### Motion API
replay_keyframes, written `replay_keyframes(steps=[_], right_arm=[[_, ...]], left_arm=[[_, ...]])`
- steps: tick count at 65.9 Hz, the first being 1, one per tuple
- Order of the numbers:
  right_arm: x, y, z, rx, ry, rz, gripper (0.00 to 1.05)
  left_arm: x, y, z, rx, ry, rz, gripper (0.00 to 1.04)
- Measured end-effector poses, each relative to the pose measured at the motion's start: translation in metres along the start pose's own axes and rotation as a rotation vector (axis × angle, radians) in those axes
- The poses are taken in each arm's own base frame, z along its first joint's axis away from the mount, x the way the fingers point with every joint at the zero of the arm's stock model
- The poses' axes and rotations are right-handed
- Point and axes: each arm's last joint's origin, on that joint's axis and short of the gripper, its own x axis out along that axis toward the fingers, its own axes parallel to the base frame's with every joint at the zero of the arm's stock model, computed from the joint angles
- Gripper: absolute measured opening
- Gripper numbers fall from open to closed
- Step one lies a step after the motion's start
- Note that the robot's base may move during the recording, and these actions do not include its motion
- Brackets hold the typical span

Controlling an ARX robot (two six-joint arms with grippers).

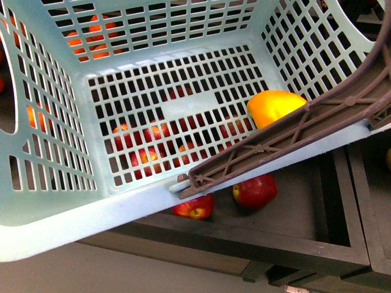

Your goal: Pick mango and avocado into basket

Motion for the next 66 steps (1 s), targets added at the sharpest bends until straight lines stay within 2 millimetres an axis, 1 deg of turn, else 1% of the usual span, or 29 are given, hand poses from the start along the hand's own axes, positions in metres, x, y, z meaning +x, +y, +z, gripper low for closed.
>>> replay_keyframes(steps=[3,5,7,9,11,16,21,26,31,37,47,66], right_arm=[[-0.0001,0.0000,0.0001,0.000,-0.001,0.000,0.29],[-0.0001,0.0000,0.0001,0.000,-0.001,0.000,0.32],[-0.0001,0.0000,0.0001,0.000,-0.001,0.000,0.41],[-0.0001,0.0000,0.0001,0.000,-0.001,0.000,0.46],[-0.0001,0.0000,0.0001,0.000,-0.001,0.000,0.49],[-0.0001,0.0000,0.0001,0.000,-0.001,0.000,0.63],[-0.0001,0.0000,0.0001,0.000,-0.001,0.000,0.74],[-0.0001,0.0000,0.0001,0.000,-0.001,0.000,0.87],[-0.0001,0.0000,0.0001,0.000,-0.001,0.000,0.97],[-0.0002,-0.0001,0.0002,0.000,-0.002,-0.002,0.96],[-0.0002,-0.0002,0.0003,0.000,-0.002,-0.004,0.96],[-0.0004,-0.0002,0.0000,0.000,-0.002,-0.004,0.96]], left_arm=[[0.0000,0.0000,0.0000,0.000,0.001,-0.001,0.14],[0.0000,0.0000,0.0000,0.000,0.001,-0.001,0.14],[0.0000,0.0000,0.0000,0.000,0.001,-0.001,0.14],[0.0000,0.0000,0.0000,0.000,0.001,-0.001,0.14],[0.0000,0.0000,0.0000,0.000,0.001,-0.001,0.14],[0.0000,0.0000,0.0000,0.000,0.001,-0.001,0.14],[0.0000,0.0000,0.0000,0.000,0.001,0.000,0.14],[0.0000,0.0000,0.0000,0.000,0.001,0.000,0.14],[0.0000,0.0000,0.0000,0.000,0.001,0.000,0.14],[0.0000,-0.0002,-0.0002,0.000,0.001,-0.001,0.14],[0.0006,-0.0028,-0.0043,0.000,0.030,-0.019,0.14],[0.0009,-0.0013,-0.0019,-0.004,0.008,-0.004,0.14]])
